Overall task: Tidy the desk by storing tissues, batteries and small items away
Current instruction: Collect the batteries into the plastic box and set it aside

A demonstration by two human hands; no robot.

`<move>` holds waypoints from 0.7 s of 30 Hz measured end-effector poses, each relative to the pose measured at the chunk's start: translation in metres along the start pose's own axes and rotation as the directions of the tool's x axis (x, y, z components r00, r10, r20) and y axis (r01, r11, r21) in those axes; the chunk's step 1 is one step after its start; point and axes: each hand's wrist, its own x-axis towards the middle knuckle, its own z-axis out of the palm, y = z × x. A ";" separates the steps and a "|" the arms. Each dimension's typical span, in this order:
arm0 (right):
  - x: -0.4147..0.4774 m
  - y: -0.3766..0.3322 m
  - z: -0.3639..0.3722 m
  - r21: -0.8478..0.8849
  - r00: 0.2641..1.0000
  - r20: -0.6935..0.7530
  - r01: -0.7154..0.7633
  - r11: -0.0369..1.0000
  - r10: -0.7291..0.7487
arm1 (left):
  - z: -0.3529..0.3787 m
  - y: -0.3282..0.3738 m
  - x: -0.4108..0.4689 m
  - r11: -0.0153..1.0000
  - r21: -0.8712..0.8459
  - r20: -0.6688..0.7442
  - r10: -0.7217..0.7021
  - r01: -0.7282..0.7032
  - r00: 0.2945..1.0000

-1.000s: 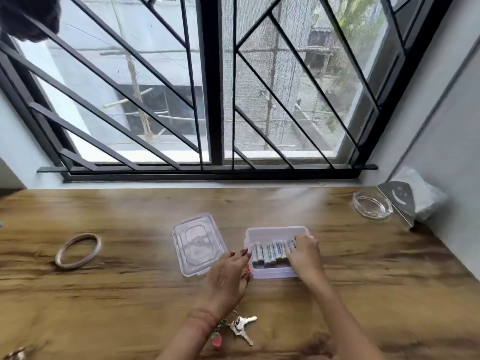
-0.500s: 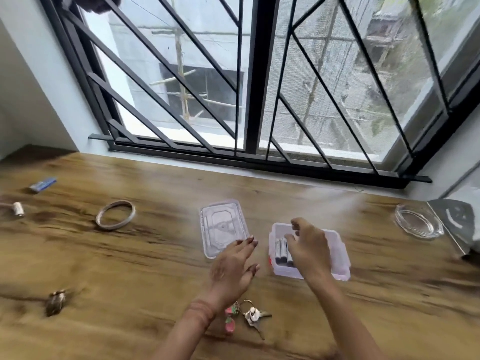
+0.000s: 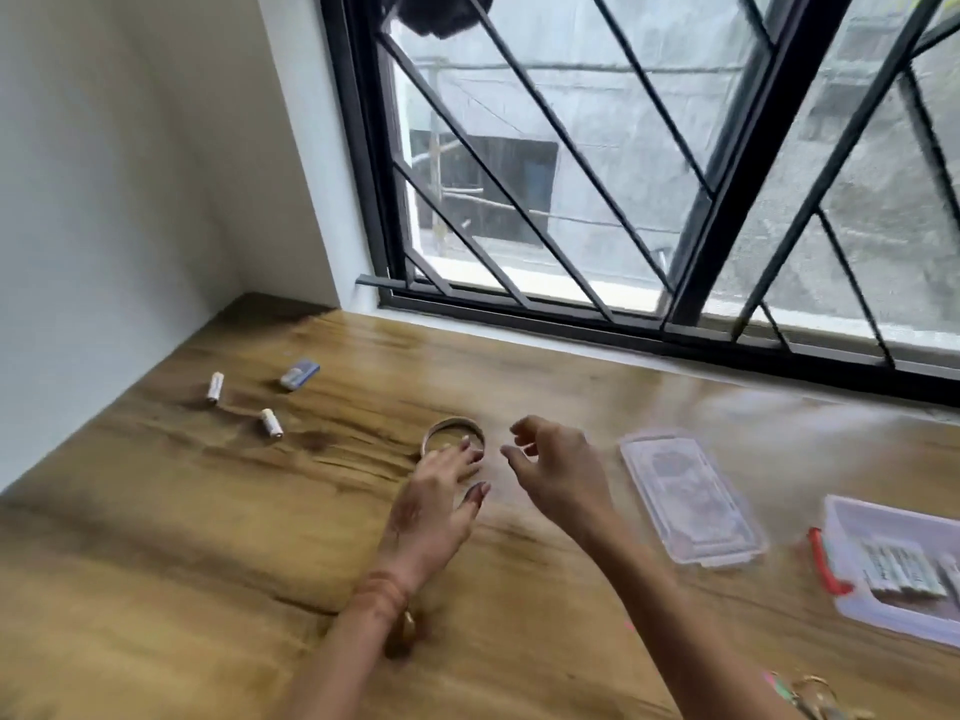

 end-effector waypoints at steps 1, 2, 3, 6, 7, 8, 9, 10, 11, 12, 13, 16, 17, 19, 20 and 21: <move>0.008 -0.017 0.015 0.013 1.000 0.019 0.011 1.000 -0.011 | -0.015 -0.019 0.003 1.000 0.015 -0.016 -0.019 0.020 1.000; 0.014 -0.030 0.027 0.021 0.999 0.040 0.019 1.000 -0.020 | -0.027 -0.034 0.005 0.999 0.023 -0.035 -0.040 0.041 0.999; 0.022 -0.046 0.042 0.025 0.998 0.062 0.030 0.999 -0.031 | -0.041 -0.052 0.007 0.997 0.028 -0.061 -0.065 0.067 0.996; 0.041 -0.088 0.084 0.018 0.988 0.141 0.067 0.998 -0.069 | -0.078 -0.102 0.011 0.986 0.018 -0.148 -0.163 0.167 0.976; 0.045 -0.099 0.096 0.018 0.979 0.181 0.091 0.996 -0.093 | -0.087 -0.114 0.012 0.979 0.007 -0.178 -0.198 0.202 0.964; 0.051 -0.112 0.110 0.009 0.967 0.227 0.120 0.993 -0.119 | -0.097 -0.128 0.013 0.972 -0.002 -0.206 -0.229 0.234 0.951; 0.056 -0.124 0.123 -0.004 0.954 0.264 0.152 0.988 -0.146 | -0.105 -0.140 0.014 0.966 -0.005 -0.230 -0.251 0.257 0.940; 0.062 -0.136 0.135 -0.012 0.941 0.296 0.178 0.984 -0.166 | -0.113 -0.153 0.014 0.961 -0.004 -0.253 -0.267 0.275 0.930; 0.066 -0.146 0.147 -0.012 0.928 0.324 0.198 0.980 -0.184 | -0.119 -0.165 0.015 0.956 -0.003 -0.274 -0.284 0.294 0.919; 0.070 -0.156 0.157 -0.009 0.916 0.348 0.216 0.976 -0.200 | -0.124 -0.175 0.015 0.950 0.000 -0.293 -0.300 0.313 0.908; 0.075 -0.165 0.168 -0.007 0.903 0.371 0.236 0.972 -0.216 | -0.129 -0.185 0.015 0.941 0.003 -0.306 -0.320 0.337 0.897; 0.088 -0.183 0.197 -0.040 0.883 0.403 0.279 0.959 -0.240 | -0.138 -0.210 0.022 0.908 -0.002 -0.336 -0.394 0.418 0.855; 0.091 -0.184 0.206 -0.070 0.882 0.403 0.297 0.952 -0.246 | -0.140 -0.216 0.026 0.895 0.000 -0.354 -0.417 0.446 0.837; 0.096 -0.185 0.221 -0.152 0.876 0.402 0.350 0.924 -0.266 | -0.144 -0.229 0.037 0.860 0.016 -0.369 -0.469 0.510 0.802; 0.097 -0.184 0.226 -0.197 0.873 0.395 0.385 0.902 -0.287 | -0.146 -0.234 0.044 0.839 0.023 -0.364 -0.499 0.543 0.786; 0.097 -0.182 0.230 -0.226 0.870 0.381 0.416 0.881 -0.313 | -0.148 -0.239 0.051 0.816 0.029 -0.354 -0.532 0.578 0.769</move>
